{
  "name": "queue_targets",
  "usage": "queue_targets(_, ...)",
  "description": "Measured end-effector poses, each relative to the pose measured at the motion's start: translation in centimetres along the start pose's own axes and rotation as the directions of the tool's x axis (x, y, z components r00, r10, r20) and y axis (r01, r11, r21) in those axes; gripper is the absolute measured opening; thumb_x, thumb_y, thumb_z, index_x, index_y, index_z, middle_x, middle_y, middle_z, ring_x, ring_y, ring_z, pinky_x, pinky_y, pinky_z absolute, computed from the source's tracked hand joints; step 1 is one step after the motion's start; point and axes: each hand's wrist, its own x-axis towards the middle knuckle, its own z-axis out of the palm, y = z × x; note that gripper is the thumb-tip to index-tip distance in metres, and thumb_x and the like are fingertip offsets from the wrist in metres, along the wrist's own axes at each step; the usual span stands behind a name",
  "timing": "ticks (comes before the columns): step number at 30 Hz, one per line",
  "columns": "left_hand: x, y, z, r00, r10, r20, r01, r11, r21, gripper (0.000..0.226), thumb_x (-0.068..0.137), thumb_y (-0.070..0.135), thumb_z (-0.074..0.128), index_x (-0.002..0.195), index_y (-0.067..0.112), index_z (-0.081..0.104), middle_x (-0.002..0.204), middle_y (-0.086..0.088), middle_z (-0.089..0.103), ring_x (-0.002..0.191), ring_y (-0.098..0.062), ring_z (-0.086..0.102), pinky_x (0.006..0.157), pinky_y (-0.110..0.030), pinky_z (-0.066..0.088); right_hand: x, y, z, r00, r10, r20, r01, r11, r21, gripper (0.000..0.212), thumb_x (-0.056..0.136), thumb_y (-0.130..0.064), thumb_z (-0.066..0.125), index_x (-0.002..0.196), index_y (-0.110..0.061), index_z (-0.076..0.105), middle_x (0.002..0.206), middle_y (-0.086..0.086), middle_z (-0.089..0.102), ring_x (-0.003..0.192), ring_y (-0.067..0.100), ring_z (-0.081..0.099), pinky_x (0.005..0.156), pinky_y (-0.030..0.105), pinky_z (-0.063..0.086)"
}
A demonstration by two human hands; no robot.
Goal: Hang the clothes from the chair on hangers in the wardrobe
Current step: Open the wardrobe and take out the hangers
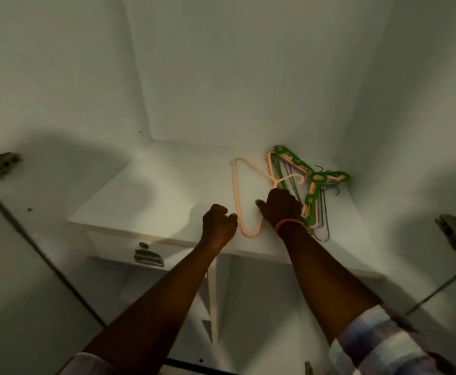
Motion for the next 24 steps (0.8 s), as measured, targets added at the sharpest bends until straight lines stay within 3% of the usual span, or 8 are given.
queue_targets(3, 3.6, 0.1, 1.8, 0.996, -0.056, 0.071, 0.054, 0.998, 0.034, 0.031, 0.092, 0.026, 0.065, 0.100, -0.004, 0.065, 0.096, -0.021, 0.070, 0.089, -0.032, 0.070, 0.090, -0.042, 0.056, 1.9, -0.1, 0.6, 1.000, -0.016, 0.018, 0.017, 0.999, -0.035, 0.029, 0.097, -0.025, 0.054, 0.117, -0.006, 0.060, 0.119, 0.014, 0.063, 0.108, 0.033, 0.063, 0.085, 0.038, 0.050)
queue_targets(5, 5.5, 0.6, 2.8, 0.992, -0.085, 0.093, 0.085, 0.996, 0.005, 0.031, 0.091, 0.029, 0.067, 0.095, -0.002, 0.065, 0.087, -0.021, 0.070, 0.082, -0.033, 0.071, 0.084, -0.044, 0.058, 2.8, -0.3, 0.6, 1.000, -0.016, 0.003, 0.016, 1.000, -0.024, 0.026, 0.097, -0.017, 0.049, 0.118, -0.006, 0.059, 0.120, 0.015, 0.061, 0.110, 0.034, 0.062, 0.087, 0.039, 0.050)
queue_targets(10, 8.1, 3.8, 5.4, 0.987, -0.058, 0.152, 0.081, 0.986, -0.148, 0.033, 0.096, 0.032, 0.063, 0.088, 0.000, 0.063, 0.072, -0.013, 0.065, 0.061, -0.026, 0.066, 0.070, -0.042, 0.062, 4.5, 1.2, -0.9, 0.982, 0.103, -0.161, -0.085, 0.990, 0.112, 0.025, 0.100, -0.020, 0.044, 0.113, -0.004, 0.059, 0.117, 0.015, 0.061, 0.109, 0.036, 0.061, 0.086, 0.038, 0.049)
queue_targets(12, 8.7, 5.3, 7.0, 0.986, 0.036, 0.164, -0.013, 0.990, -0.141, 0.036, 0.096, 0.035, 0.060, 0.087, 0.000, 0.065, 0.075, -0.012, 0.066, 0.070, -0.027, 0.067, 0.071, -0.041, 0.059, 5.2, 2.9, -1.5, 0.959, 0.178, -0.221, -0.149, 0.979, 0.142, 0.026, 0.101, -0.022, 0.045, 0.111, -0.004, 0.061, 0.115, 0.016, 0.063, 0.107, 0.036, 0.062, 0.085, 0.038, 0.049)
queue_targets(15, 9.7, 7.0, 9.6, 0.973, 0.126, 0.191, -0.120, 0.992, -0.043, 0.031, 0.094, 0.035, 0.060, 0.085, 0.006, 0.059, 0.081, -0.005, 0.060, 0.083, -0.023, 0.060, 0.070, -0.029, 0.043, 6.0, 5.7, -1.6, 0.930, 0.285, -0.231, -0.263, 0.957, 0.121, 0.026, 0.100, -0.024, 0.046, 0.109, -0.006, 0.063, 0.114, 0.014, 0.065, 0.106, 0.036, 0.062, 0.083, 0.037, 0.048)
queue_targets(19, 10.7, 8.0, 12.2, 0.963, 0.072, 0.261, -0.100, 0.990, 0.098, 0.051, 0.088, 0.037, 0.065, 0.123, 0.003, 0.050, 0.122, -0.016, 0.053, 0.119, -0.034, 0.052, 0.100, -0.036, 0.043, 7.0, 8.2, -0.2, 0.905, 0.378, -0.194, -0.369, 0.926, 0.079, 0.031, 0.097, -0.034, 0.051, 0.113, -0.010, 0.062, 0.119, 0.013, 0.061, 0.109, 0.033, 0.059, 0.084, 0.037, 0.047)
queue_targets(21, 11.1, 8.7, 12.9, 0.973, 0.018, 0.229, -0.023, 1.000, 0.018, 0.062, 0.087, 0.029, 0.068, 0.132, 0.001, 0.036, 0.133, -0.020, 0.044, 0.126, -0.038, 0.045, 0.105, -0.041, 0.040, 7.6, 8.5, 0.3, 0.875, 0.437, -0.207, -0.416, 0.899, 0.138, 0.047, 0.096, -0.043, 0.055, 0.128, -0.008, 0.053, 0.131, 0.015, 0.053, 0.119, 0.034, 0.053, 0.090, 0.042, 0.047)
queue_targets(24, 12.7, 9.7, 13.8, 0.971, -0.058, 0.231, 0.098, 0.982, -0.163, 0.064, 0.082, 0.024, 0.074, 0.128, 0.000, 0.037, 0.131, -0.020, 0.049, 0.121, -0.036, 0.052, 0.103, -0.045, 0.046, 8.6, 8.3, 0.7, 0.792, 0.589, -0.161, -0.523, 0.790, 0.322, 0.089, 0.085, -0.069, 0.056, 0.143, -0.004, 0.034, 0.139, 0.020, 0.044, 0.126, 0.039, 0.045, 0.098, 0.049, 0.044)
